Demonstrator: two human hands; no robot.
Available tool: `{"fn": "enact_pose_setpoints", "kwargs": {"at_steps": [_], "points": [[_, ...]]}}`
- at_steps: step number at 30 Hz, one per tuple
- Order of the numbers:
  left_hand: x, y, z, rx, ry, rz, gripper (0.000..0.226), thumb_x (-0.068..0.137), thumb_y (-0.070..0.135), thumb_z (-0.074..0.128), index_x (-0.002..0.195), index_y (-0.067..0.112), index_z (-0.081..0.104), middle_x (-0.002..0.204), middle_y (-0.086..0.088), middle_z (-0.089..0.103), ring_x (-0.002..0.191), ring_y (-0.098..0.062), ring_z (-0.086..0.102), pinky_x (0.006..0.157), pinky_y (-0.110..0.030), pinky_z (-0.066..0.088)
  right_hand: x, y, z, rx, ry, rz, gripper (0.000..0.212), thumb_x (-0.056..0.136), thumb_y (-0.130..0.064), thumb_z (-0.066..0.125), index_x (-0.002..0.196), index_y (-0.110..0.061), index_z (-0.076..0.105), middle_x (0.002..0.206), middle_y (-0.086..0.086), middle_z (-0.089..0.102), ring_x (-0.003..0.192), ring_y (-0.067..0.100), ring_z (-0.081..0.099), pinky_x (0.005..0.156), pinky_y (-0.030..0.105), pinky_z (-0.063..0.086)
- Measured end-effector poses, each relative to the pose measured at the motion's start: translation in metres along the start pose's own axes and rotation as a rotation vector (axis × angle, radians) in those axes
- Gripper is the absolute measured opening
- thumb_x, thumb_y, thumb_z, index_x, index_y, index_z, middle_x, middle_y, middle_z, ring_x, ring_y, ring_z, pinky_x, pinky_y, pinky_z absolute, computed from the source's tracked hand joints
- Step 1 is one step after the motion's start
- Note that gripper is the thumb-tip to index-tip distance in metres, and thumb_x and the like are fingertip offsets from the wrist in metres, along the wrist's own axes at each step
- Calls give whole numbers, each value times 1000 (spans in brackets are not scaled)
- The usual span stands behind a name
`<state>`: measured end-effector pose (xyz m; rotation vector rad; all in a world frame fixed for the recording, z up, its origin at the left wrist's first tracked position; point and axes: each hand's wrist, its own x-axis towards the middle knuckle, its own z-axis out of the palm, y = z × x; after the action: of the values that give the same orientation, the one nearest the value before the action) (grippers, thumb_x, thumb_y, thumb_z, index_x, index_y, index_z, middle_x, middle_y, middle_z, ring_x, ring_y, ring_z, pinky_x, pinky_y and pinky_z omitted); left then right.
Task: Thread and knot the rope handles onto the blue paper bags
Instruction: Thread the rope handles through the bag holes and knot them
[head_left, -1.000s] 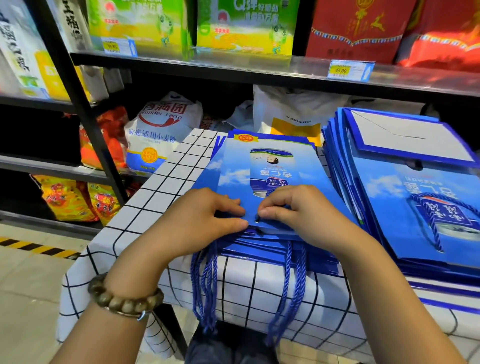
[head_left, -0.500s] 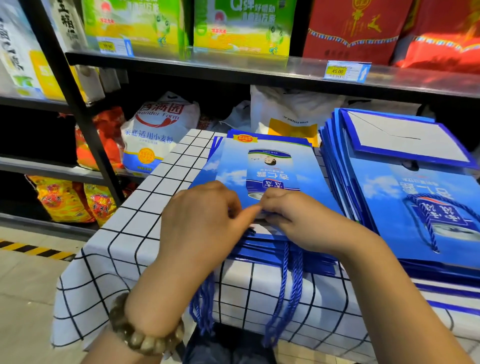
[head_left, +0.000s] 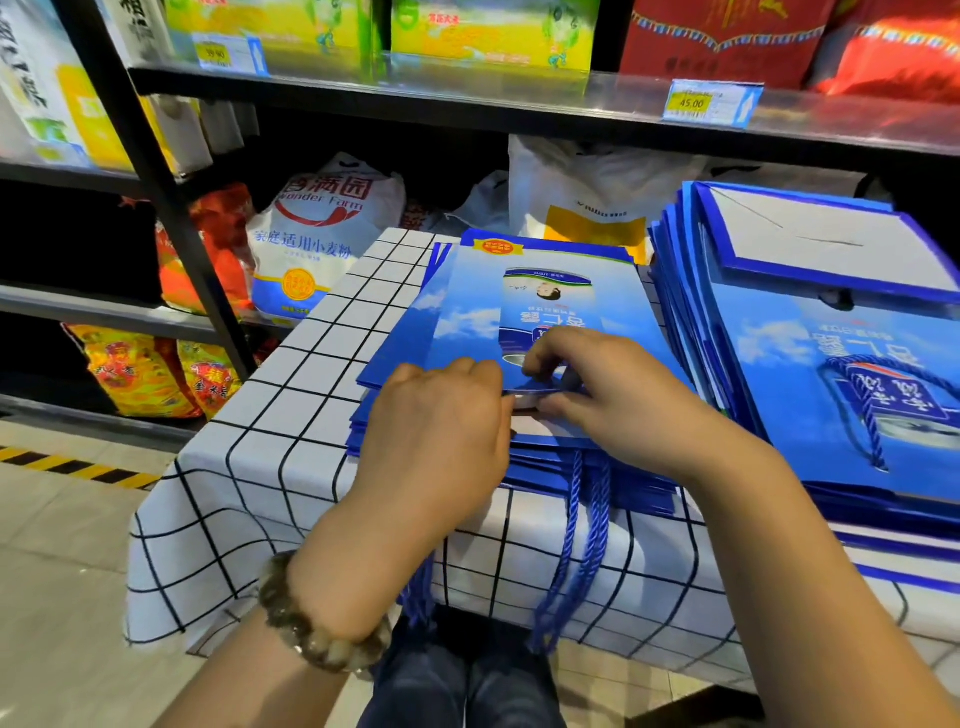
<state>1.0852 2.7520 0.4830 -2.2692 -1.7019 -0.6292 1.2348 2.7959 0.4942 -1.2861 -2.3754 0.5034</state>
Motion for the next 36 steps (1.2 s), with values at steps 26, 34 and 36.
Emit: {"fn": "enact_pose_setpoints", "kwargs": {"at_steps": [26, 34, 36], "points": [[0, -12, -7, -803, -109, -359, 43, 74, 55, 45, 72, 14, 55, 66, -2, 66, 72, -22, 63, 75, -38, 50, -28, -4, 37, -407, 628, -121, 24, 77, -32, 53, 70, -15, 68, 92, 4, 66, 90, 20, 55, 75, 30, 28], [35, -6, 5, -658, -305, -265, 21, 79, 16, 65, 81, 34, 55, 66, 9, 61, 71, -12, 57, 66, -27, 43, -37, 2, 43, -372, 687, -77, 17, 72, -30, 65, 67, -14, 66, 94, 6, 64, 93, 18, 48, 74, 29, 25], [41, -11, 10, -616, -192, -344, 21, 81, 16, 62, 76, 34, 52, 70, 9, 61, 76, -18, 58, 69, -30, 45, -37, 2, 43, -365, 687, -86, 17, 72, -30, 65, 67, -14, 66, 93, 7, 64, 94, 17, 48, 75, 28, 25]]}}
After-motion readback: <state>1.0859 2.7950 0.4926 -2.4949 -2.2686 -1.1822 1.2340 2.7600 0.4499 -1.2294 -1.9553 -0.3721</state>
